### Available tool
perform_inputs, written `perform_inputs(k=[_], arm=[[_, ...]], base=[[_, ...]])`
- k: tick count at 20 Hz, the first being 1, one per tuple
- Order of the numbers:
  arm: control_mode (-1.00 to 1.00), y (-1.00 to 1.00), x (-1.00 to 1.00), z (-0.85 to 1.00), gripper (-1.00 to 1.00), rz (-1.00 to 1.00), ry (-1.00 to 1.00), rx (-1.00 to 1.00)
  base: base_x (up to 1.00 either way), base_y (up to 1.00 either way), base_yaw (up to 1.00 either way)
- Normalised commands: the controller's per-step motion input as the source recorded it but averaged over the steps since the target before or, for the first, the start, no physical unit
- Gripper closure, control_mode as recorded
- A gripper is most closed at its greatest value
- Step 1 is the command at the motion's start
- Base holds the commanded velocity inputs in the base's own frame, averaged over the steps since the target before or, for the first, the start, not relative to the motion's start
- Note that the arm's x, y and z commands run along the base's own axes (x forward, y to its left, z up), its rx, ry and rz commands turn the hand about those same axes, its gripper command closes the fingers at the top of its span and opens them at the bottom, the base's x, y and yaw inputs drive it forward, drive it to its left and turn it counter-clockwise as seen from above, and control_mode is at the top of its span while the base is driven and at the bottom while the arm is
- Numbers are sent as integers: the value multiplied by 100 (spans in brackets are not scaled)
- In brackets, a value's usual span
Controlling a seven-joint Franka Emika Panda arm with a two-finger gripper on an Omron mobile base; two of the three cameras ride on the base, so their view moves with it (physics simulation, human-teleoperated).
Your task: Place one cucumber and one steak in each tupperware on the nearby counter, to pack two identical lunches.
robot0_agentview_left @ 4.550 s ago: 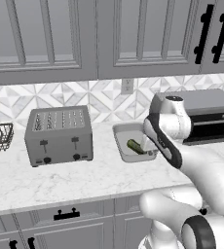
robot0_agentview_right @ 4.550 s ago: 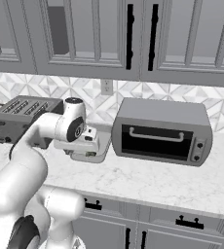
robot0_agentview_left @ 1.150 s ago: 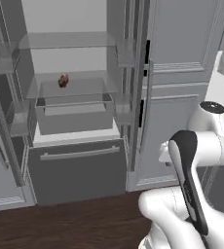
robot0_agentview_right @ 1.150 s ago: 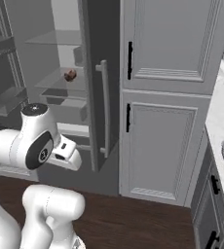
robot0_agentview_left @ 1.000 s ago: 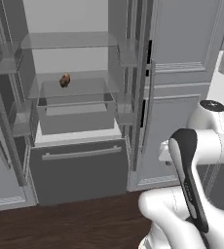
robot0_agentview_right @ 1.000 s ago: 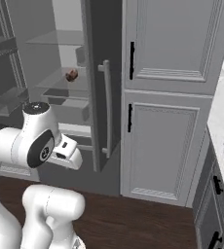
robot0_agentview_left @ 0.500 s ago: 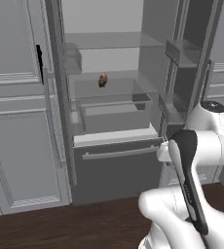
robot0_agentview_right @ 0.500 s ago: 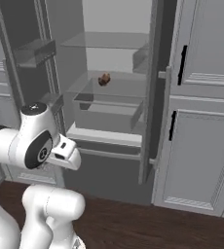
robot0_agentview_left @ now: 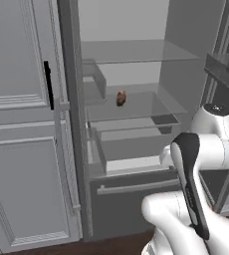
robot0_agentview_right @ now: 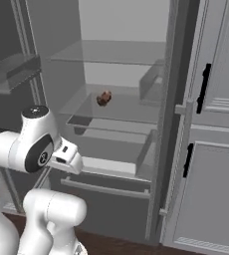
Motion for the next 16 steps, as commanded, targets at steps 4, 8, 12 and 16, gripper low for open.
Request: perform_inputs(k=[4,8,12,16], arm=[[100,0,0,0,-100,0,0,0],[100,0,0,0,-100,0,0,0],[100,0,0,0,-100,0,0,0],[100,0,0,0,-100,0,0,0]], base=[[88,0,0],[80,-14,0],[86,0,0],[0,0,0]])
